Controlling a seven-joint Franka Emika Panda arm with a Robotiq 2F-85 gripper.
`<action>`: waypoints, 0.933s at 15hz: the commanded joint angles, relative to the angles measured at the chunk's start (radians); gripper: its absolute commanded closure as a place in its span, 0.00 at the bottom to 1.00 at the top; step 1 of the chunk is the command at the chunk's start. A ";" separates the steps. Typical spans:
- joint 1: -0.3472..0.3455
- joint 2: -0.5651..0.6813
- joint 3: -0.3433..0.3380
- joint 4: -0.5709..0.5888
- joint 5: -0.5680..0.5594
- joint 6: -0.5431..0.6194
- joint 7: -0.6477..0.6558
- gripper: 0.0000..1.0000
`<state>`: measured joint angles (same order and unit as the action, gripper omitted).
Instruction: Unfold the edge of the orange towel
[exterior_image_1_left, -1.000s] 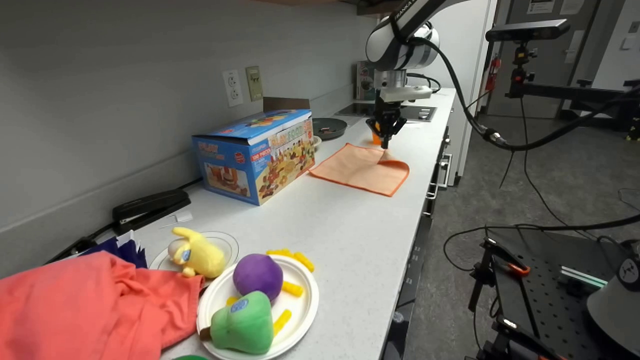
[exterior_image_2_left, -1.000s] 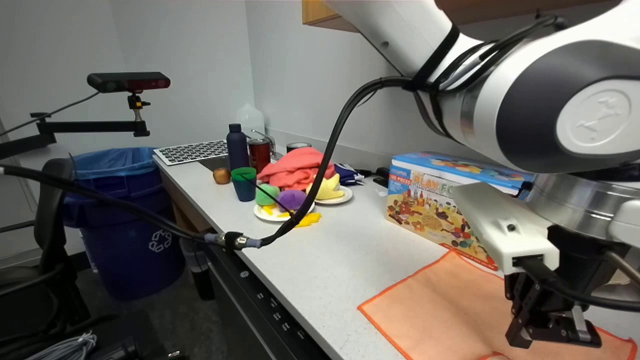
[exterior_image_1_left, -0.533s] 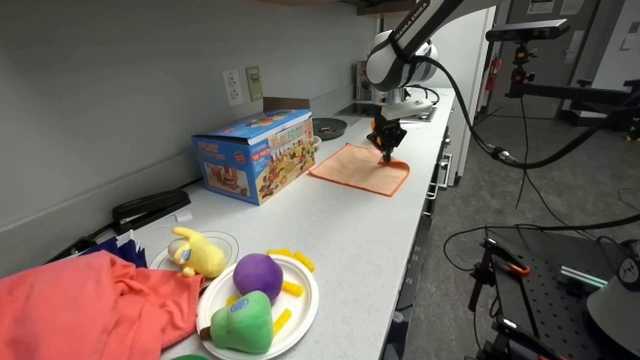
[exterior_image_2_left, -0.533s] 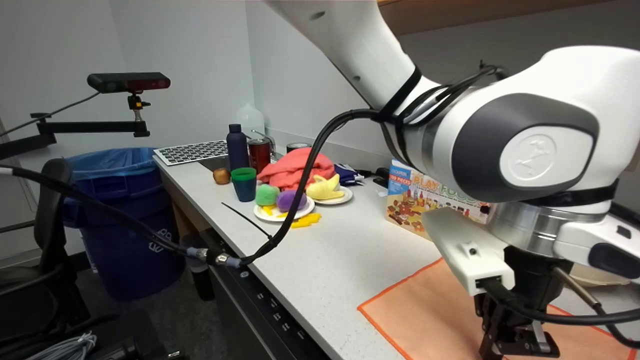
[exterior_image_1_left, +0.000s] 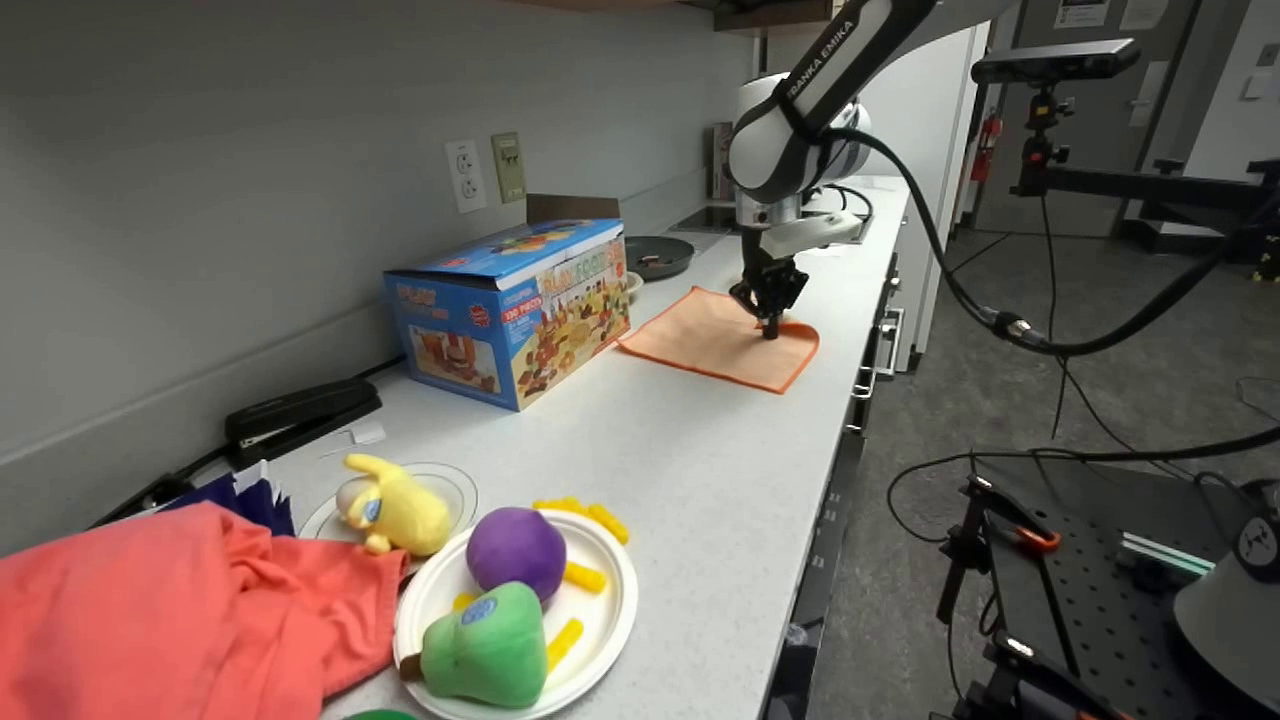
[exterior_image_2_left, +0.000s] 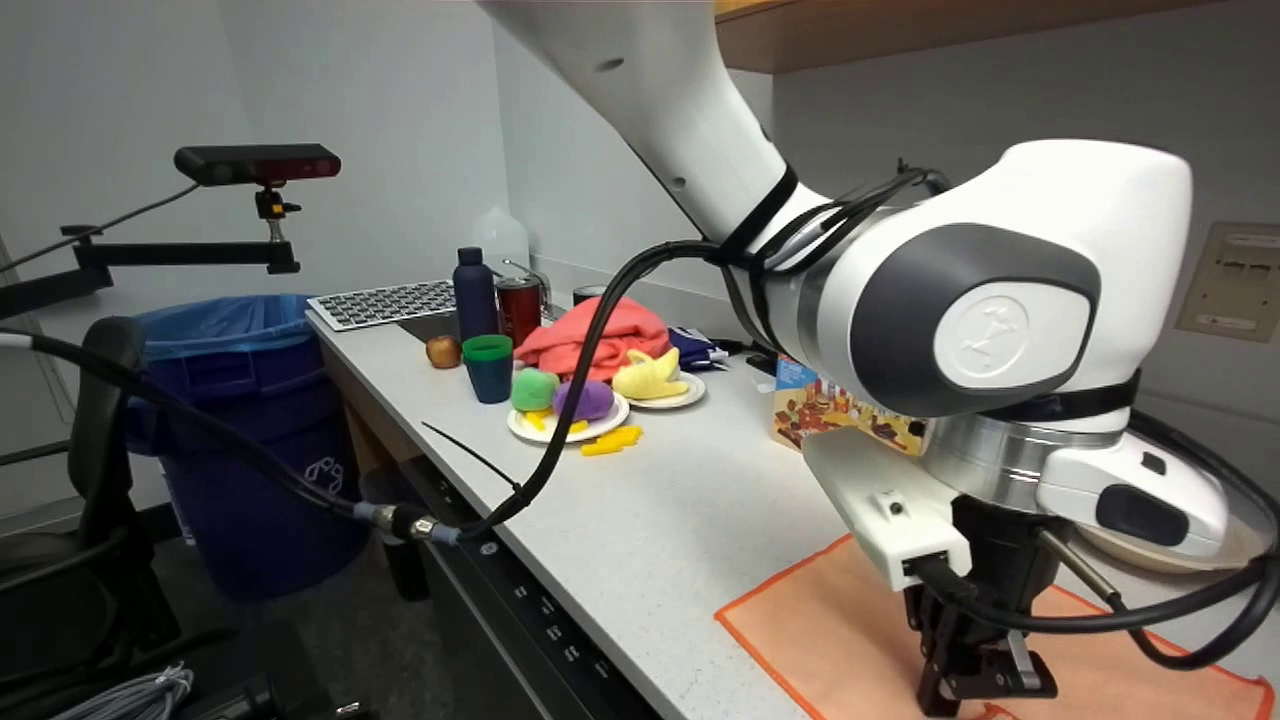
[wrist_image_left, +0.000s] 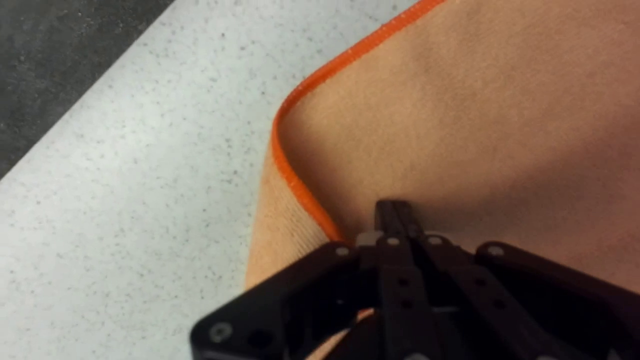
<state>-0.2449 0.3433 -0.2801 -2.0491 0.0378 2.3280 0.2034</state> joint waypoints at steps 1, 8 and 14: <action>0.055 -0.020 -0.044 0.001 -0.197 -0.060 0.061 1.00; 0.066 -0.020 -0.082 0.012 -0.468 -0.070 0.151 1.00; 0.046 -0.033 -0.097 0.004 -0.490 -0.084 0.143 1.00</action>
<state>-0.1950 0.3385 -0.3715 -2.0379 -0.4413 2.2677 0.3396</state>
